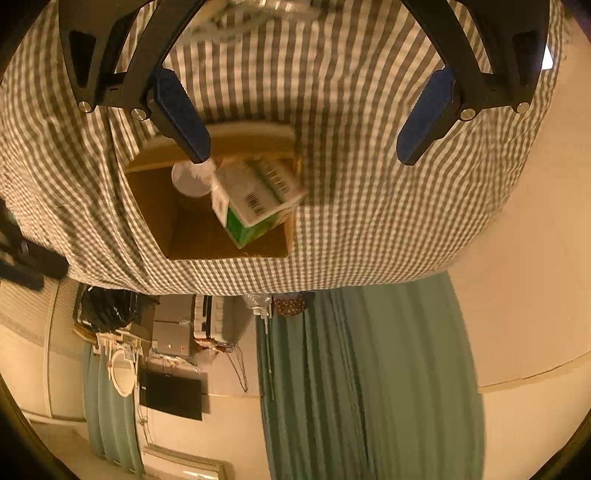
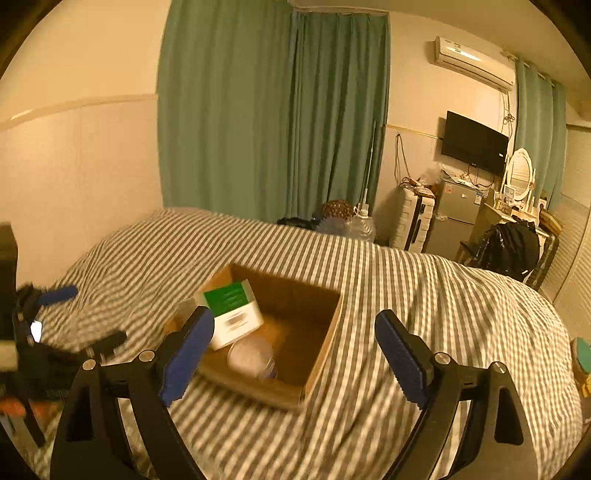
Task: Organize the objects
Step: 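Carry both items over the cardboard box and open both tools to drop them in, then grasp the white figurine with the left tool while the right tool grasps the white packet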
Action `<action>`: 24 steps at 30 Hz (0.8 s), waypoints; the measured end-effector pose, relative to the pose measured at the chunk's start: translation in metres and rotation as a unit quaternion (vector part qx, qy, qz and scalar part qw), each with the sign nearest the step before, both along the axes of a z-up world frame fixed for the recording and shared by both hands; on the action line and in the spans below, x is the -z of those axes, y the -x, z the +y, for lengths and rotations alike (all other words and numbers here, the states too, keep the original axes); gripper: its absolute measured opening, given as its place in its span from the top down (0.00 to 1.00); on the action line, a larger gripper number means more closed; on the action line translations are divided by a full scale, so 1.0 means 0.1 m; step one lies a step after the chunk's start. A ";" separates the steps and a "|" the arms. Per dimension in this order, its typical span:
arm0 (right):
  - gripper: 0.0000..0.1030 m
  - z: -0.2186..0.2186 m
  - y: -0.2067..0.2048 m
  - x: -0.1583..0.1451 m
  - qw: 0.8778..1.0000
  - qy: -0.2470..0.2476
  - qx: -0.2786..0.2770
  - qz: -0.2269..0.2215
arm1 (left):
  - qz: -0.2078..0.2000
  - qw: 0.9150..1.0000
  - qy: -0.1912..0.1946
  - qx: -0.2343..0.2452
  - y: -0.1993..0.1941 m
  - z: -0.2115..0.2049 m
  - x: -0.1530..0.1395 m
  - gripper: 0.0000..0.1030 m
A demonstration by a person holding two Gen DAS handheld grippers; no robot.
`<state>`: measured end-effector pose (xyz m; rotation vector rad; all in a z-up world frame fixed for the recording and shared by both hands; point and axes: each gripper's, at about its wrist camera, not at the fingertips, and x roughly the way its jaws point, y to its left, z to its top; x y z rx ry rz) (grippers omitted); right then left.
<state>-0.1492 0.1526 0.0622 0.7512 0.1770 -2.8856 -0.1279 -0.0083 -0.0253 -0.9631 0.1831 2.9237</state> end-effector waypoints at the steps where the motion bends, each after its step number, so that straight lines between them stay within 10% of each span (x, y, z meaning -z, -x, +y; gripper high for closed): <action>1: 0.13 -0.03 -0.14 0.02 1.000 -0.005 -0.004 -0.003 | 0.002 1.000 -0.004 -0.004 -0.12 -0.07 -0.01 0.00; 11: 0.13 -0.47 -0.99 0.70 0.994 -0.066 -0.058 -0.067 | -0.029 0.999 0.006 -0.036 -0.87 -0.32 0.41 0.00; 24: 0.18 -0.82 -1.01 1.69 0.965 -0.085 -0.146 -0.198 | -0.116 0.993 0.018 -0.025 -0.92 -0.27 1.29 0.00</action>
